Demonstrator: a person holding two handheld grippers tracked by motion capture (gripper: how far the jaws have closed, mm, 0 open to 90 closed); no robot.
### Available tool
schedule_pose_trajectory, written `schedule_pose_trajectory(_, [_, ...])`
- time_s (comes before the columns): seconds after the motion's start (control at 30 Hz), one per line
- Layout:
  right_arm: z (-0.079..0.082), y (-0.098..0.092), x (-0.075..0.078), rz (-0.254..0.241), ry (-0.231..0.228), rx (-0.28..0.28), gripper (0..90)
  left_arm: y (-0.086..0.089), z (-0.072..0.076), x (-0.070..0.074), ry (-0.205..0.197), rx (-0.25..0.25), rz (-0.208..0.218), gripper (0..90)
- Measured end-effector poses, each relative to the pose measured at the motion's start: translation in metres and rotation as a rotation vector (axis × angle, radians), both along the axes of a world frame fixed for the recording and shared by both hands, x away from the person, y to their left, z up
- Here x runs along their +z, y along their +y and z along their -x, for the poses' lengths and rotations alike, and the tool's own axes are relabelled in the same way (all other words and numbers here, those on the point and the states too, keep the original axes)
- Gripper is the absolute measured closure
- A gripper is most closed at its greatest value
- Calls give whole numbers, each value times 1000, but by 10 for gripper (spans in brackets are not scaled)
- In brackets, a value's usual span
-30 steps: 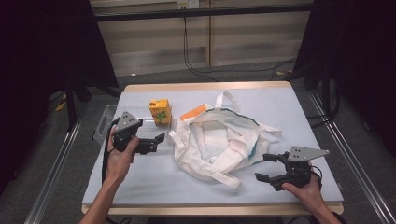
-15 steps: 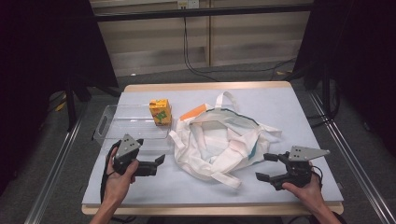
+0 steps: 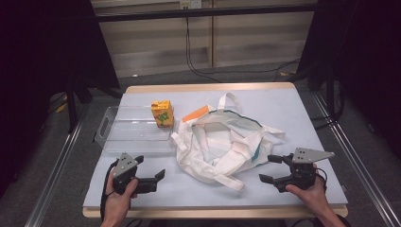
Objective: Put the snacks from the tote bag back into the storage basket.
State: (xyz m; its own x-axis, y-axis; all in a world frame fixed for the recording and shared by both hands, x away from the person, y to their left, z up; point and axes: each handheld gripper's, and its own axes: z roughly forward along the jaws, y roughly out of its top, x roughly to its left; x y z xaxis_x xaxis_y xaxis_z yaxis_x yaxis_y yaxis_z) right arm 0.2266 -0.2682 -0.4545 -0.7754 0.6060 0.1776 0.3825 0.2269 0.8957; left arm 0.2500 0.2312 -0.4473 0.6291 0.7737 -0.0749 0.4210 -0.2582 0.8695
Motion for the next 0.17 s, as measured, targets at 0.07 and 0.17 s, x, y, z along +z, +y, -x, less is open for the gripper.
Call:
schedule_pose_trajectory(0.07, [0, 0, 0, 5, -1, -2, 179, 3, 1, -7, 14, 8, -12, 52])
schedule_pose_trajectory(0.17, [1, 0, 0, 11, -3, -5, 178, 1, -1, -11, 26, -3, -20, 53])
